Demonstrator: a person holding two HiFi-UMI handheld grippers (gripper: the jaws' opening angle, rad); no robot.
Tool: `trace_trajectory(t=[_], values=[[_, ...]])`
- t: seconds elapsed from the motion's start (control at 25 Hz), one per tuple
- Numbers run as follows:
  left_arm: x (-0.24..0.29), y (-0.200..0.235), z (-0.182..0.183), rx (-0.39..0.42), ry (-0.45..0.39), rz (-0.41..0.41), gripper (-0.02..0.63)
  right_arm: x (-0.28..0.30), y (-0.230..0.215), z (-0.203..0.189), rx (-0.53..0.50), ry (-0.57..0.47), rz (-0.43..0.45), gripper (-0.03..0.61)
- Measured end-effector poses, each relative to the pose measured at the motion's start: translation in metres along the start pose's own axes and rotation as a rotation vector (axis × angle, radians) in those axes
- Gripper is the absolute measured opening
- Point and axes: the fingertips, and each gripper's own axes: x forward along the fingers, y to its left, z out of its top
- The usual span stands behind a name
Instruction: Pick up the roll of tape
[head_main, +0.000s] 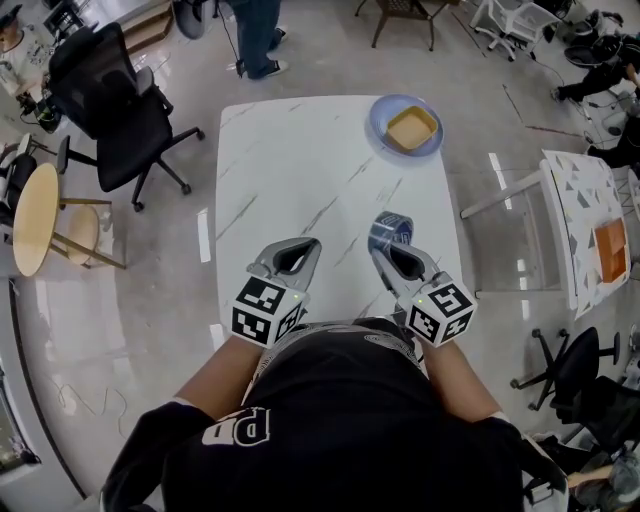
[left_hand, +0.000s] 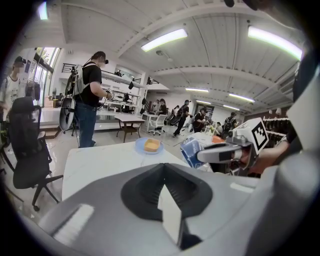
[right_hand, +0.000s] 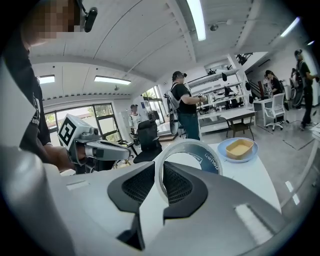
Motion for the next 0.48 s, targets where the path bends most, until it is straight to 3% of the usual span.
trace_trajectory(t=[0.48], values=[[-0.0037, -0.0024, -0.0021, -0.01, -0.004, 0.02, 0.055, 0.0025, 0.0005, 0.0003, -0.023, 0.009, 0.026, 0.049]])
